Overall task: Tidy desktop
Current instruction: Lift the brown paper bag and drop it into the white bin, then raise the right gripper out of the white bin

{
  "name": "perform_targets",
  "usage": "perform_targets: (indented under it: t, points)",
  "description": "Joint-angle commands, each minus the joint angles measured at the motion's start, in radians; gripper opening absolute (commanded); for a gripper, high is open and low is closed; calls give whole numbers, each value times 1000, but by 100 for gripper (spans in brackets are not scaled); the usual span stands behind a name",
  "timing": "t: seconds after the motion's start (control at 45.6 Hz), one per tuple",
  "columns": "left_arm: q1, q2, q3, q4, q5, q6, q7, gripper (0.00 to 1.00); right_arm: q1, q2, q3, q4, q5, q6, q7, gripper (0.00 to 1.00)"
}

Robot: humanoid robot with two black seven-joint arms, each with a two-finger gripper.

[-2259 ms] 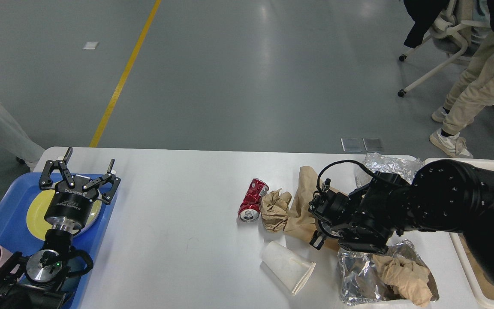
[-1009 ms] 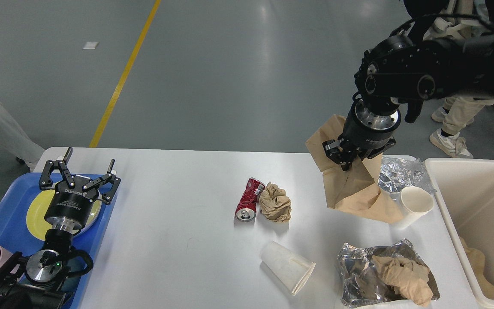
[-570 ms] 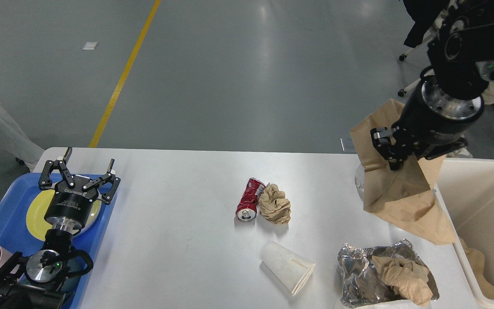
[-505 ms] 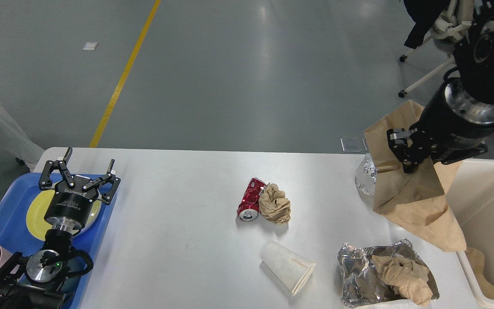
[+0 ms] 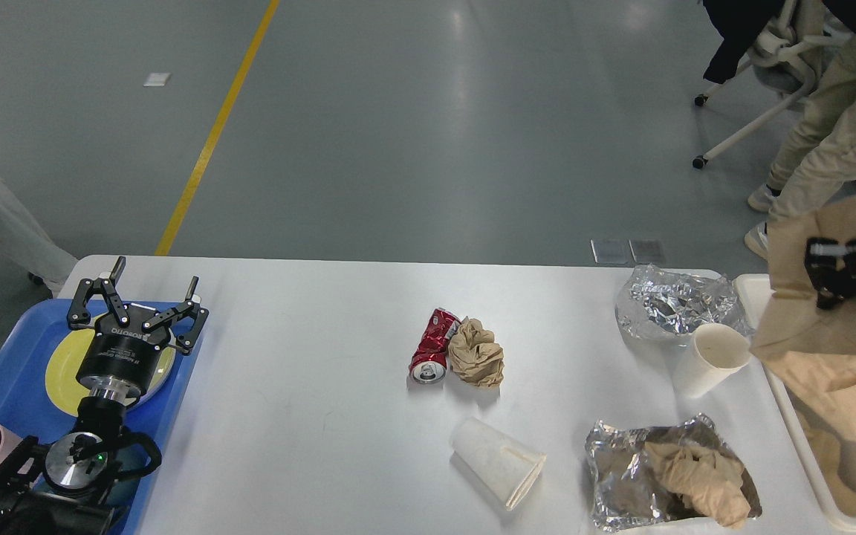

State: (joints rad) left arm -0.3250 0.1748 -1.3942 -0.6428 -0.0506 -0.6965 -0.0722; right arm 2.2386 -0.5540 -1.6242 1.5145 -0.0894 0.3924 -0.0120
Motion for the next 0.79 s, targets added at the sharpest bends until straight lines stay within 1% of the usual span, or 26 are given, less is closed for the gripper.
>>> perform_targets:
  t: [0.0,0.066,0.11,0.175,0.263,0.373,0.417,0.505,0.592,0.68,0.702,0.724,0.768]
  points:
    - [0,0,0,0,0,-1,0,96,-175,-136,17,-173,-44,-13,1,0]
    - [0,0,0,0,0,0,0,97,-305,-175,47,-305,-46,-17,3,0]
    - [0,0,1,0,0,0,-1,97,-411,-190,104,-391,-44,-17,7,0]
    - [0,0,0,0,0,0,0,96,-609,-211,252,-525,-46,-18,9,0]
    - [0,0,0,0,0,-1,0,96,-818,-215,433,-681,-46,-27,7,0]
    - [0,0,0,0,0,-1,0,96,-1057,-199,610,-885,-47,-53,4,0]
    - [0,0,0,0,0,0,0,97,-1140,-173,667,-963,-47,-72,3,0]
    - [0,0,0,0,0,-1,0,97,-1284,-84,737,-1108,-47,-107,0,0]
    - [0,0,0,0,0,-1,0,97,-1384,-35,768,-1243,-46,-136,0,0]
    - [0,0,0,0,0,0,-1,96,-1464,37,774,-1335,-46,-174,3,0]
    - [0,0,0,0,0,0,0,96,-1488,54,774,-1355,-44,-191,3,0]
    - [0,0,0,0,0,-1,0,96,-1537,83,776,-1396,-33,-239,1,0]
    - [0,0,0,0,0,-1,0,96,-1580,107,777,-1435,-32,-297,1,0]
